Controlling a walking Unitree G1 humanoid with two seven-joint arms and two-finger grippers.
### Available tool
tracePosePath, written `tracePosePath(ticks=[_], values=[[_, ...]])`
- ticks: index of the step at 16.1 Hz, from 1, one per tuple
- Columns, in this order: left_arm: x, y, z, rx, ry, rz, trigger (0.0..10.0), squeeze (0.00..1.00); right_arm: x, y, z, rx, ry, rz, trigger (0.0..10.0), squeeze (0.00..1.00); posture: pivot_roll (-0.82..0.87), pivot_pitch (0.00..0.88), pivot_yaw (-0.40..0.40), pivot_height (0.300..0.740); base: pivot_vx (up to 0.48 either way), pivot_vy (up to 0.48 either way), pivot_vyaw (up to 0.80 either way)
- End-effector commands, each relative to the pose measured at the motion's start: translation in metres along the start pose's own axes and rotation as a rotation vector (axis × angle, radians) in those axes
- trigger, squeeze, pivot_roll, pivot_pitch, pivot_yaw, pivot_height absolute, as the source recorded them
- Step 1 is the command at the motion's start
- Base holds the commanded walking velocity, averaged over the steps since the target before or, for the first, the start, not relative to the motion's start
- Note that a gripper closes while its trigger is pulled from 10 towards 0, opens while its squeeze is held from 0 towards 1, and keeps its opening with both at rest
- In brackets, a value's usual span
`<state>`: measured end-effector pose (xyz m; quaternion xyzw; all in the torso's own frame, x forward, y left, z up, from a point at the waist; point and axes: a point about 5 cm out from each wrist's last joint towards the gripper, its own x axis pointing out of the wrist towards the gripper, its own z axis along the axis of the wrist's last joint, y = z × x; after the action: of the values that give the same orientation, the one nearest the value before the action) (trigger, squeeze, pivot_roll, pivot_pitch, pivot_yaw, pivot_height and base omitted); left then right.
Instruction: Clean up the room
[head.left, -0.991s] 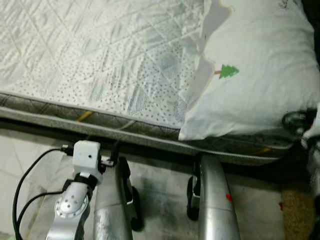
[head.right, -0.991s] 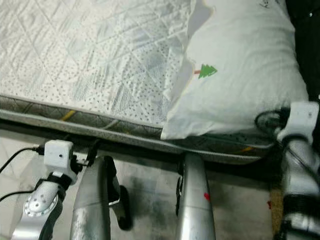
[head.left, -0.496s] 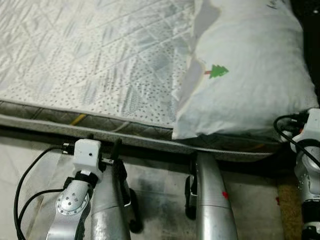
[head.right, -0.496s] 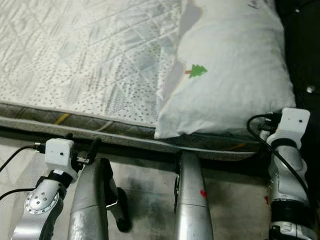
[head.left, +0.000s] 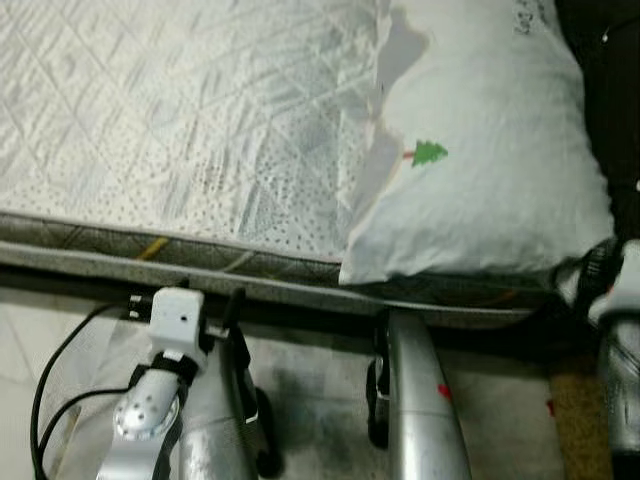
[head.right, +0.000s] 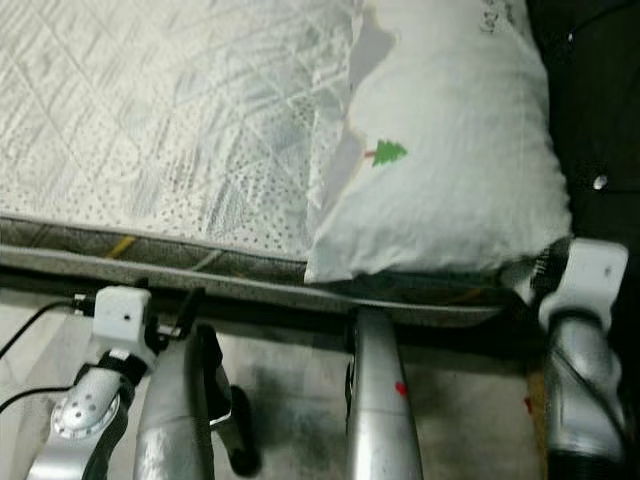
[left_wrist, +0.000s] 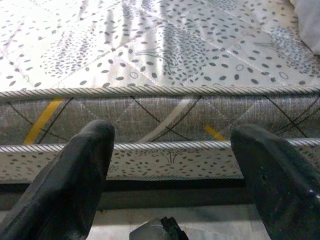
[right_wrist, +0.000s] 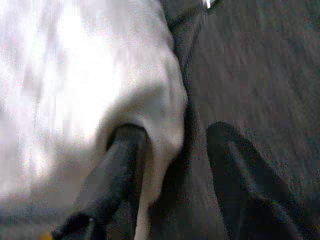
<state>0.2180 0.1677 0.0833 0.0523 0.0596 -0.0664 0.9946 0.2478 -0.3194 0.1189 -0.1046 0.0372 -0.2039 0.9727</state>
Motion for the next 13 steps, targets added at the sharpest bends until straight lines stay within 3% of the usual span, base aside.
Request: tracePosePath(ticks=[1, 3, 4, 7, 11, 13], values=[[-0.004, 0.001, -0.006, -0.002, 0.027, -0.003, 10.0, 0.0, -0.006, -0.01, -0.001, 0.001, 0.011, -0.04, 10.0, 1.0, -0.03, 0.23, -0.005, 0.552, 0.0, 0.0, 0.0], [-0.004, 0.0, -0.006, -0.002, 0.03, -0.009, 10.0, 0.0, -0.008, -0.017, 0.01, -0.026, -0.048, -0.061, 10.0, 1.0, -0.05, 0.237, 0.001, 0.552, 0.0, 0.0, 0.0], [-0.004, 0.0, -0.007, -0.007, 0.033, -0.016, 10.0, 0.0, -0.007, -0.024, 0.028, -0.045, -0.13, -0.082, 10.0, 1.0, -0.05, 0.238, 0.003, 0.552, 0.0, 0.0, 0.0], [-0.003, -0.001, -0.007, -0.01, 0.033, -0.021, 10.0, 0.0, -0.002, -0.011, 0.059, 0.0, -0.241, -0.058, 10.0, 1.0, -0.06, 0.242, 0.005, 0.552, 0.0, 0.0, 0.0], [-0.001, -0.001, -0.006, -0.015, 0.033, -0.021, 10.0, 0.0, 0.009, 0.034, 0.076, 0.102, -0.284, 0.068, 10.0, 1.0, -0.05, 0.241, 0.004, 0.552, 0.0, 0.0, 0.0], [-0.001, -0.001, -0.005, -0.017, 0.028, -0.017, 10.0, 0.0, 0.011, 0.073, 0.063, 0.14, -0.204, 0.189, 10.0, 1.0, -0.03, 0.24, 0.001, 0.552, 0.0, 0.0, 0.0]])
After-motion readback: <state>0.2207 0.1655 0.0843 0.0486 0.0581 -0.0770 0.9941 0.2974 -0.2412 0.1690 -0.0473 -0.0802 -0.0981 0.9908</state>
